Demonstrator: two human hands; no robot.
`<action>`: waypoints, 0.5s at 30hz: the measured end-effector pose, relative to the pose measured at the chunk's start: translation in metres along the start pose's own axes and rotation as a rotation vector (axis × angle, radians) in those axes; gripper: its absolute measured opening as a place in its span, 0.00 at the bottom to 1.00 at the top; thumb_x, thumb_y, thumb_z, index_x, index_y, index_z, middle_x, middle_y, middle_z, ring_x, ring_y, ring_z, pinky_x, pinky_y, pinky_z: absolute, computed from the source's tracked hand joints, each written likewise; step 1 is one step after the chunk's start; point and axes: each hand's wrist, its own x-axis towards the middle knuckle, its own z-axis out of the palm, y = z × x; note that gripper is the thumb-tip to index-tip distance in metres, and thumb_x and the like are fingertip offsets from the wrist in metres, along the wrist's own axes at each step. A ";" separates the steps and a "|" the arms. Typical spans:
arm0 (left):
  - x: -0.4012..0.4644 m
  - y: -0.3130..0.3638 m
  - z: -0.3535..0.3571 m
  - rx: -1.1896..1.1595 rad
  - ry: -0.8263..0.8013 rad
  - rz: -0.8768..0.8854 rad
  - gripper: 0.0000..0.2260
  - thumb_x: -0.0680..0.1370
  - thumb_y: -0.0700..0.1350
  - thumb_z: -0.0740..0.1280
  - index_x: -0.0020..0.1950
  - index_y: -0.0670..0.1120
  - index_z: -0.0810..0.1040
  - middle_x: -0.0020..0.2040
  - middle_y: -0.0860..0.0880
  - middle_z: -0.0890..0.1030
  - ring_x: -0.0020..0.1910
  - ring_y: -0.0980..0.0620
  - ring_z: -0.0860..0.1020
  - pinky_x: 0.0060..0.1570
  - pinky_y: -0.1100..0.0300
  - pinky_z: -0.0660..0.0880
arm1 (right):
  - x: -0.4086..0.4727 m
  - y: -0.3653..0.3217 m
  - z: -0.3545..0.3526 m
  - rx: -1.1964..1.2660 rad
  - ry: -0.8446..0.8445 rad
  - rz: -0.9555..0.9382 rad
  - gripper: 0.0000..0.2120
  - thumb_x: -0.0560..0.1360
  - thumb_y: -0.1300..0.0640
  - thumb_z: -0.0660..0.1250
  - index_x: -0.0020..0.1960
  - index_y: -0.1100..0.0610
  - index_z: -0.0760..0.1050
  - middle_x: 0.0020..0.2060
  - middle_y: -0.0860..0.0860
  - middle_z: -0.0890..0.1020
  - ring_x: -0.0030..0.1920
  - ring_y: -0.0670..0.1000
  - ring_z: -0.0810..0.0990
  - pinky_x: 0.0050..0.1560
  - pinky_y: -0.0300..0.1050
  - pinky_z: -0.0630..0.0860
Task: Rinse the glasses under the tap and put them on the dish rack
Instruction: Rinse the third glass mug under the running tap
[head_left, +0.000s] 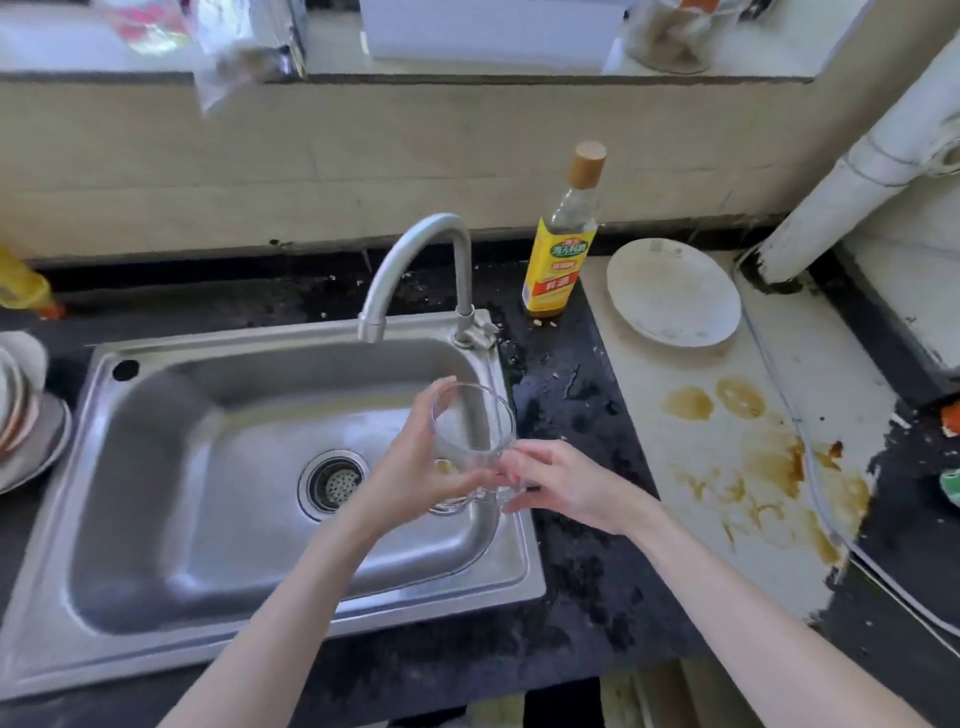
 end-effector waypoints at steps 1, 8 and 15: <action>-0.002 -0.009 -0.006 -0.006 0.022 0.013 0.38 0.66 0.50 0.76 0.66 0.60 0.55 0.66 0.50 0.70 0.63 0.67 0.68 0.58 0.75 0.65 | 0.007 0.001 0.008 -0.002 -0.011 0.010 0.21 0.81 0.58 0.57 0.33 0.47 0.79 0.47 0.45 0.83 0.54 0.49 0.79 0.56 0.51 0.77; 0.001 -0.067 -0.014 -0.165 0.261 -0.055 0.32 0.66 0.46 0.77 0.60 0.62 0.61 0.54 0.50 0.74 0.54 0.52 0.74 0.50 0.71 0.69 | 0.077 0.001 0.007 -0.285 0.235 0.026 0.13 0.79 0.50 0.60 0.60 0.54 0.75 0.58 0.51 0.79 0.56 0.48 0.78 0.57 0.51 0.77; 0.011 -0.105 -0.018 -0.225 0.326 -0.073 0.34 0.66 0.40 0.77 0.60 0.61 0.61 0.55 0.51 0.73 0.55 0.52 0.73 0.49 0.69 0.71 | 0.151 -0.011 -0.026 -0.590 0.701 -0.147 0.26 0.80 0.55 0.57 0.75 0.59 0.54 0.74 0.54 0.61 0.73 0.52 0.60 0.68 0.41 0.57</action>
